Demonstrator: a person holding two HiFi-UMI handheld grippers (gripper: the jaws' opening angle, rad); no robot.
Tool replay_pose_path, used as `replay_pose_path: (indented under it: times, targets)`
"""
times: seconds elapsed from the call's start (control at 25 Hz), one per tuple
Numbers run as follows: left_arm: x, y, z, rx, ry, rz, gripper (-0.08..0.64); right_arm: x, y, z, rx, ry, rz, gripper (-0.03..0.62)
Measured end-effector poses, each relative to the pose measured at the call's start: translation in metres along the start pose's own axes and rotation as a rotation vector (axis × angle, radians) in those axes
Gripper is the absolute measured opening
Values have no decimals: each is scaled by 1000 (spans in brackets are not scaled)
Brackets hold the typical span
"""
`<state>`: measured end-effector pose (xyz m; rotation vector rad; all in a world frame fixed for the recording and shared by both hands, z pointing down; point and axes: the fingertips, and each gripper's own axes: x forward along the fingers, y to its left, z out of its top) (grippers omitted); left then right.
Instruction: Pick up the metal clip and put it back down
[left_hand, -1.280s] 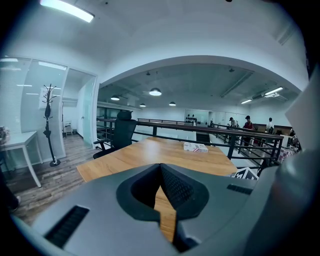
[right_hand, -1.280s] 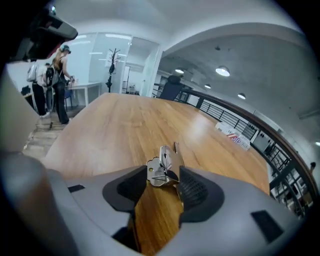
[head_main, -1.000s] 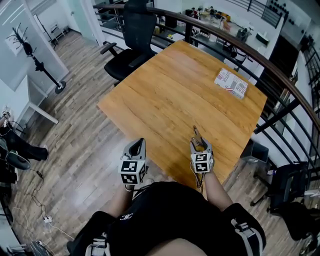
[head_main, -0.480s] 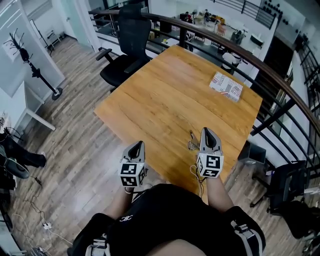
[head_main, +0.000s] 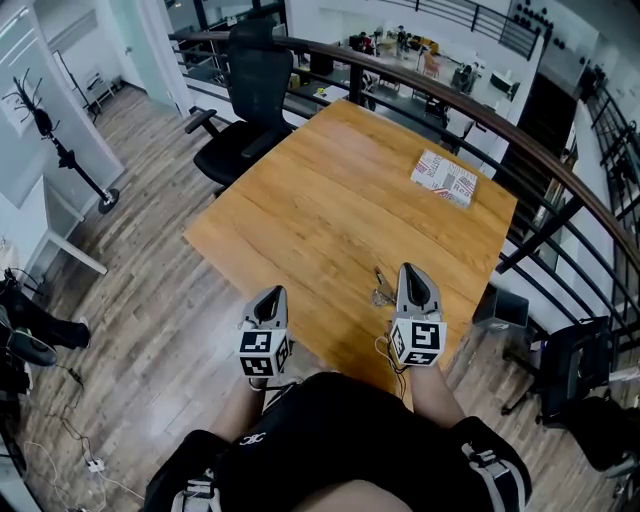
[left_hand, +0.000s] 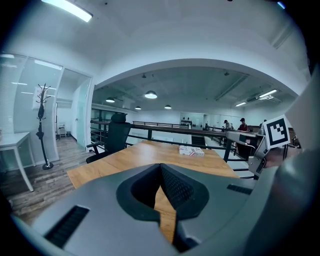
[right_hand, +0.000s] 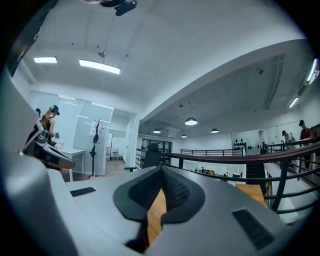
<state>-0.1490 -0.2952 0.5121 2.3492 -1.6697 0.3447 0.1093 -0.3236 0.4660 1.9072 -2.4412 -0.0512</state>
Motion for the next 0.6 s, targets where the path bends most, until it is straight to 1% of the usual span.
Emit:
replay_pose_path:
  times: [0.6]
  targets:
    - [-9, -2, 0, 8, -2, -16, 14, -13, -2, 4, 46, -10, -32, 14]
